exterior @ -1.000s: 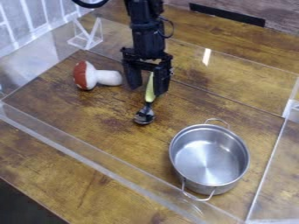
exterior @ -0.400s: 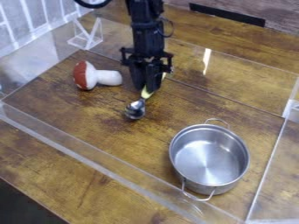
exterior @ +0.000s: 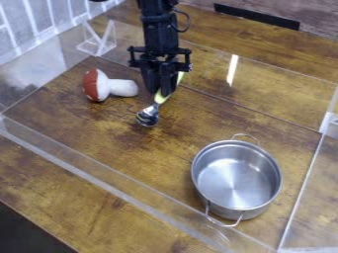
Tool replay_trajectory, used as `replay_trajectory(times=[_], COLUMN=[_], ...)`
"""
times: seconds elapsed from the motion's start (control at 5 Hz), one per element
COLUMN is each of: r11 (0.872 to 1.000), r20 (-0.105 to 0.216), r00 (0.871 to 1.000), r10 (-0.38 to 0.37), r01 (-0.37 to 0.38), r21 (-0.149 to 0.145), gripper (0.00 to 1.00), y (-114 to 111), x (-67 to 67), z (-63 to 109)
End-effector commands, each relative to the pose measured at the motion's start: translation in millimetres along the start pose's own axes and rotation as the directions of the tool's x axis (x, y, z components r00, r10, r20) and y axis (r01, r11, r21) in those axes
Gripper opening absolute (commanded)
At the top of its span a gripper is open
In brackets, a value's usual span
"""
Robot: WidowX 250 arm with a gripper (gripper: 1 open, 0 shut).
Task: Move the green spoon to the left
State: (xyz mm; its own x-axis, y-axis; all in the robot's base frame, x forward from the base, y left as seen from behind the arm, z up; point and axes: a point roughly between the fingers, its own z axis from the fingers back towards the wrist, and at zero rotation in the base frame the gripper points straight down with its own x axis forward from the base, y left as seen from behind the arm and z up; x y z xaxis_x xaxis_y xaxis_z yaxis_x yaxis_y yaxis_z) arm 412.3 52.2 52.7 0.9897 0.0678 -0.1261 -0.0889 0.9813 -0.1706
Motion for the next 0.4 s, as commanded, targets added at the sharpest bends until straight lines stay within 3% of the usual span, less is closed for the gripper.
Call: replay_trajectory(times=[0.0,0.2], r11=[1.0,0.999], r20=[0.17,0.188], r00=[0.985,0.981], r10=[-0.028,-0.045], r01=[0.026,0.044], r21=[0.015,0.006], gripper=[0.0,0.0], y=[-2,-2], x=[-4.5,-15.1], z=[73.8,89.0])
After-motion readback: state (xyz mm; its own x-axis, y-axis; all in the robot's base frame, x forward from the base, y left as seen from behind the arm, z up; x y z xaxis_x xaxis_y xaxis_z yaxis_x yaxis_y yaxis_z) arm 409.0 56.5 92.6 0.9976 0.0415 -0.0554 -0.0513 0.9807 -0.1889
